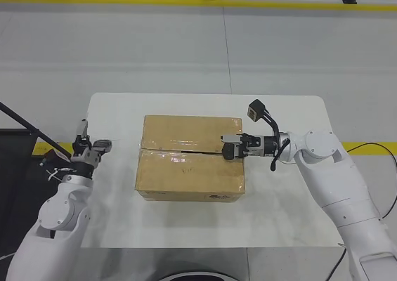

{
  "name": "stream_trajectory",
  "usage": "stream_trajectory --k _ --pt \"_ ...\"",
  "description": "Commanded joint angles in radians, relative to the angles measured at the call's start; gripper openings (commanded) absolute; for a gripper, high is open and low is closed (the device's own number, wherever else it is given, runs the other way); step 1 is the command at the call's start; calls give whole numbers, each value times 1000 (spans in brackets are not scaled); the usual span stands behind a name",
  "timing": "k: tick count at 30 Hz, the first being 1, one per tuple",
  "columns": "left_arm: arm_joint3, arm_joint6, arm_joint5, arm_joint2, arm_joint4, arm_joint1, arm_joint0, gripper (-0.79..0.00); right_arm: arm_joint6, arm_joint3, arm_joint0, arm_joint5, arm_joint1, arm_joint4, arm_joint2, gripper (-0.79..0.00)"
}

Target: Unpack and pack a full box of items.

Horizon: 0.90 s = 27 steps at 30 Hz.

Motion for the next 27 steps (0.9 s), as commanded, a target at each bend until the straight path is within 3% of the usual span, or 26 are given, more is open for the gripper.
stream_trajectory --k 1,27 --pt "-16 14 -14 -11 15 -2 4 0 0 0 0 0 0 0 0 0" --pt "-320 189 -114 -97 261 -38 140 0 -55 -86 -46 2 10 5 38 0"
